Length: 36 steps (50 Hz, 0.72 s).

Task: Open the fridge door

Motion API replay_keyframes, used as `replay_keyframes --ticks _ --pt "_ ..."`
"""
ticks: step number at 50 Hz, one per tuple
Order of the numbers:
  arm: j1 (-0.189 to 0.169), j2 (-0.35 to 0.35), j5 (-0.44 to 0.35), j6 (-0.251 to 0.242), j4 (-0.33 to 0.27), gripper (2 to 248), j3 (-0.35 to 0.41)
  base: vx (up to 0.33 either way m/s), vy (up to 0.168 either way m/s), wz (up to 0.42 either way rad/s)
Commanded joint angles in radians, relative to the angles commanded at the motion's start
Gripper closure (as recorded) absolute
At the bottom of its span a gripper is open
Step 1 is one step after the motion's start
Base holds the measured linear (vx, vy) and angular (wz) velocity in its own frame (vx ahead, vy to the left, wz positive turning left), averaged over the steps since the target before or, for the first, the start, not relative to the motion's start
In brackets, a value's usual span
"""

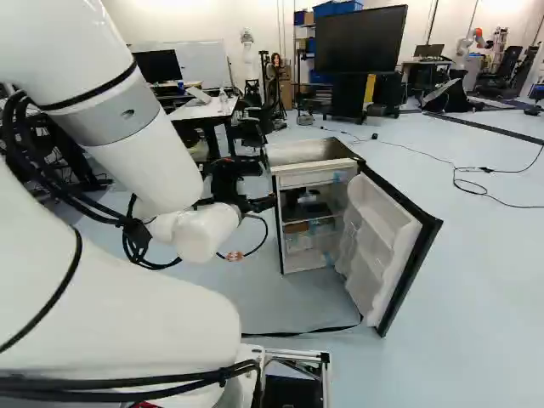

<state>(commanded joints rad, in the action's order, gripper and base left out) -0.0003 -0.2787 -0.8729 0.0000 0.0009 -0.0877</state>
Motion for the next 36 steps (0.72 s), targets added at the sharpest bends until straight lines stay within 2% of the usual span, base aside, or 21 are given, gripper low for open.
replay_keyframes --ticks 36 --pt "0.000 -0.001 0.000 0.000 -0.001 3 0.000 0.000 0.000 0.000"
